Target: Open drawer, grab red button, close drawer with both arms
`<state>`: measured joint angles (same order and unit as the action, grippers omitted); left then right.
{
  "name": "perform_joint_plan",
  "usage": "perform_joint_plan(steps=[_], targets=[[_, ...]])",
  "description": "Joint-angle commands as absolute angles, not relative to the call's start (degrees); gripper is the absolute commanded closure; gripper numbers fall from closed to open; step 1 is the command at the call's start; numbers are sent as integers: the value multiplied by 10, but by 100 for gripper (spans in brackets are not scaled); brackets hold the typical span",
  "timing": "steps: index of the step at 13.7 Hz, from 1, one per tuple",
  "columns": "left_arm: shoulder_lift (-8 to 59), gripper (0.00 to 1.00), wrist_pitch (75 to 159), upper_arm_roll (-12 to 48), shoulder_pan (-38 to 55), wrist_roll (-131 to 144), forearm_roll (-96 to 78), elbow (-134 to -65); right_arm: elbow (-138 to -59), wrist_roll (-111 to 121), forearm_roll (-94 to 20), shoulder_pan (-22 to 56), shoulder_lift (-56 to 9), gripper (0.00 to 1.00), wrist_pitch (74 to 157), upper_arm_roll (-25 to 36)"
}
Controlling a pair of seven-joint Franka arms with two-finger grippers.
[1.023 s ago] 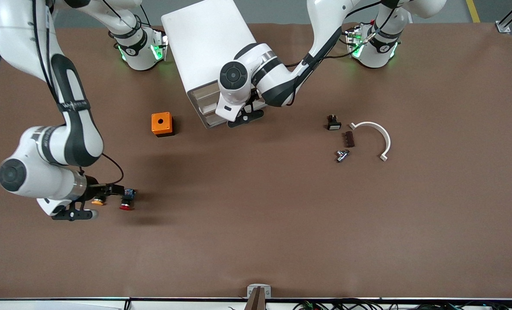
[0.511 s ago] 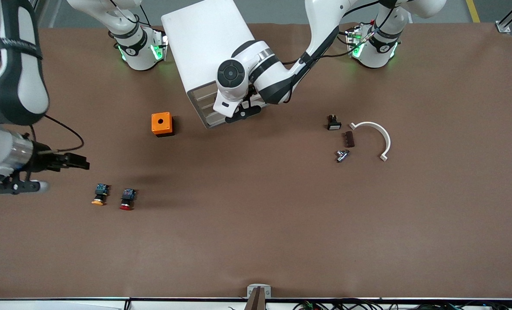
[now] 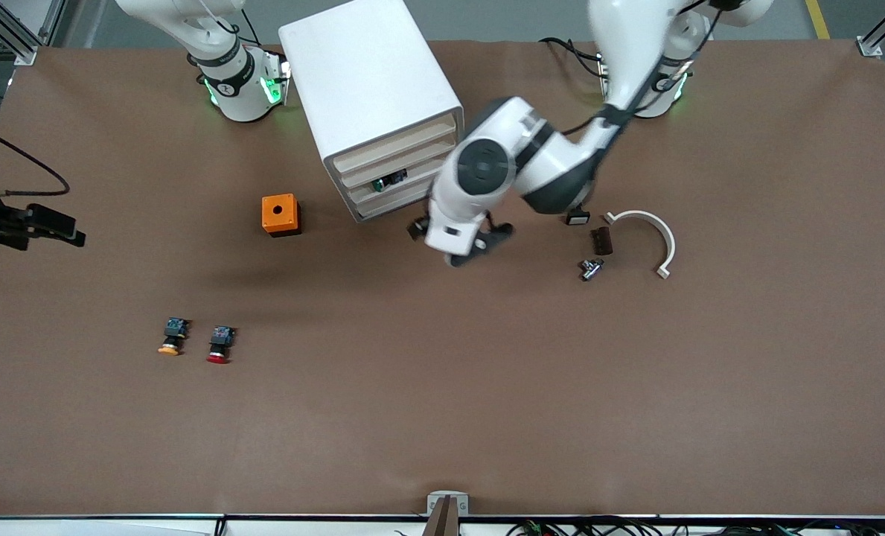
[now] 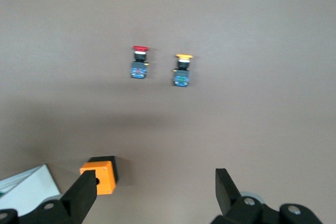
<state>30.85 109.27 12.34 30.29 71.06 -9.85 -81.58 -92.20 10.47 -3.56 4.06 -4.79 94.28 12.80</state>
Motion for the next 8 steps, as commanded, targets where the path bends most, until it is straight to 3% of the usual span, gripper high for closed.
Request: perform_joint_plan(steps=[1,5,8], targets=[[254,0,1059,128,249,715,-38,-830,-936,93,-13,41,-18,0,941,120],[218,0,1049,128,186,649,18,-830,-934,84,-14,28,-14,0,918,95],[186,0,999,128,134,545,42,-830,-935,56,-11,-17,-3,0,920,35]])
